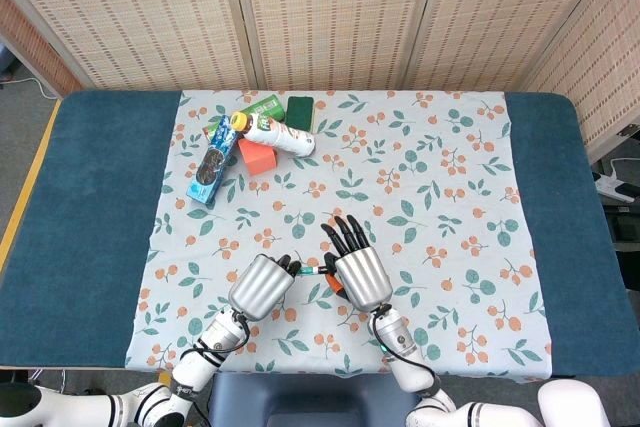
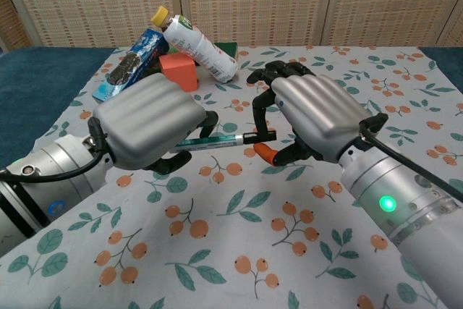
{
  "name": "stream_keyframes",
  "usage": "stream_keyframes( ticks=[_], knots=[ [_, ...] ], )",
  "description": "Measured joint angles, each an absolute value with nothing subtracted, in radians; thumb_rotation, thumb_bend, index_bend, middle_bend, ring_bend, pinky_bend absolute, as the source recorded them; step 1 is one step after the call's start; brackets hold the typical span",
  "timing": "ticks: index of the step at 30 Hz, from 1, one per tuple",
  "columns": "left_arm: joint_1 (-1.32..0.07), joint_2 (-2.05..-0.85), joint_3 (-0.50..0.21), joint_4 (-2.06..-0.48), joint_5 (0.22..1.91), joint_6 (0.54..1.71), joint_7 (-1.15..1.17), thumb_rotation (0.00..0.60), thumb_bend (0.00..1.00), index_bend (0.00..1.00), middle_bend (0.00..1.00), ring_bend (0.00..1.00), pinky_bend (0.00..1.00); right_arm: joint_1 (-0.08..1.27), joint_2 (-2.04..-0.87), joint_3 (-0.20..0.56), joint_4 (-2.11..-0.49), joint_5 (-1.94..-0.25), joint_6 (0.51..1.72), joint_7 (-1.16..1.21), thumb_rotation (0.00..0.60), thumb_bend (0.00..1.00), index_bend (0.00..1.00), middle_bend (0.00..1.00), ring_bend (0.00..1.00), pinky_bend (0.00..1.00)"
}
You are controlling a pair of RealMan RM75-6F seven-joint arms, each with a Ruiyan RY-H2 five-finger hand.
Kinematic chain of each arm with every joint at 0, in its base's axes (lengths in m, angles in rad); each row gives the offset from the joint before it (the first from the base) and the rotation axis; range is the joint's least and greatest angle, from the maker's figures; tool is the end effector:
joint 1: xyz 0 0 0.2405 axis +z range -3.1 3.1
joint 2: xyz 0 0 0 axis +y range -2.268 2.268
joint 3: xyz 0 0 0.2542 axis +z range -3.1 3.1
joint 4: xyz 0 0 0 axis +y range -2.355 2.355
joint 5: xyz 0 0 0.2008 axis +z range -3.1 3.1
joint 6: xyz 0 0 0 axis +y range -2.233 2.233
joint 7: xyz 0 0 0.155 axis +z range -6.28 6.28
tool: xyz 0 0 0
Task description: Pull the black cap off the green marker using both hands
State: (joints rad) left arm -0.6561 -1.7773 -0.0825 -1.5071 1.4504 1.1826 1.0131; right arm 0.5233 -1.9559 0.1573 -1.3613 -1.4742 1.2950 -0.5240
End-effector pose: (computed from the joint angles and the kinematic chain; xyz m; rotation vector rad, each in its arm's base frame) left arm -0.0839 0.2705 -0.0586 -1.9858 -0.1367 -0.8681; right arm -0.0964 -0.2673 -0.0725 1.7205 -0.7472 1.1998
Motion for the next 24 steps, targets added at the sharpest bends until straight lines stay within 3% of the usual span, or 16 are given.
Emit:
stream_keyframes(
  ticks=[13, 16, 24],
  knots=[
    [-0.656, -1.780, -0.086, -1.501, 1.442, 1.181, 1.020, 0.600, 0.41, 0.73, 0.85, 0.84, 0.98, 0.523, -1.934, 0.146, -1.388, -1.488, 1.295, -0.513, 0.600, 0.30, 0.13, 0.08, 0.00, 0.00],
    [-0.657, -1.779, -0.087, -1.502, 1.442, 1.181, 1.019, 0.600, 0.41, 0.73, 0.85, 0.84, 0.98, 0.521, -1.931, 0.144, -1.392, -1.482, 1.289, -0.512, 0.600, 0.30, 0.16, 0.08, 0.00, 0.00],
    [-0.658, -1.779, -0.088, -1.499, 1.443, 1.183, 1.019, 0.600, 0.41, 0.73, 0.85, 0.84, 0.98, 0.517, -1.927, 0.135, -1.396, -1.469, 1.274, -0.521, 0.600, 0.30, 0.36, 0.08, 0.00, 0.00]
  ],
)
